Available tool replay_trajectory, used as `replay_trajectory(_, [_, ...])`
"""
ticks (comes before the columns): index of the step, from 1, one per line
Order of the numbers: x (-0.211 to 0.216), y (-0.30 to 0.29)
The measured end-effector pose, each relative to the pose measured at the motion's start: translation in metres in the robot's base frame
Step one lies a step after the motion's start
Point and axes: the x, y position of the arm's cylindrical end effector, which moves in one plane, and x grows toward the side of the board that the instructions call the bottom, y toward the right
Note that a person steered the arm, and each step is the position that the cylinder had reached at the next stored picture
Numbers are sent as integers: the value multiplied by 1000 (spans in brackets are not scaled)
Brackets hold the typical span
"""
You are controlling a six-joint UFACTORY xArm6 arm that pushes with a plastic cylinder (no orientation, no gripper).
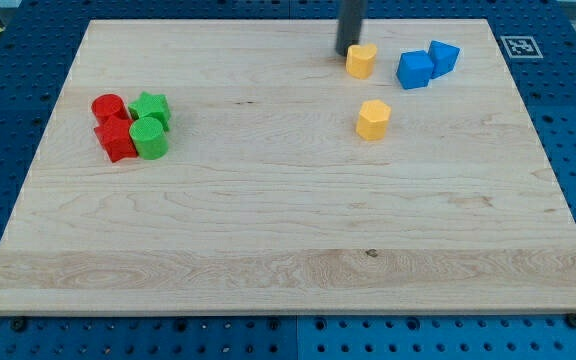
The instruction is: Move yellow heart towards yellow hexagon
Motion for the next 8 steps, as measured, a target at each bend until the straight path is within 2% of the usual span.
replay_trajectory(1, [44, -21])
replay_trajectory(2, [36, -21])
replay_trajectory(3, [-9, -19])
replay_trajectory(4, [-16, 20])
replay_trajectory(5, [-4, 57])
replay_trajectory(6, [37, 54])
replay_trajectory(7, [56, 48])
replay_trajectory(8, [47, 61])
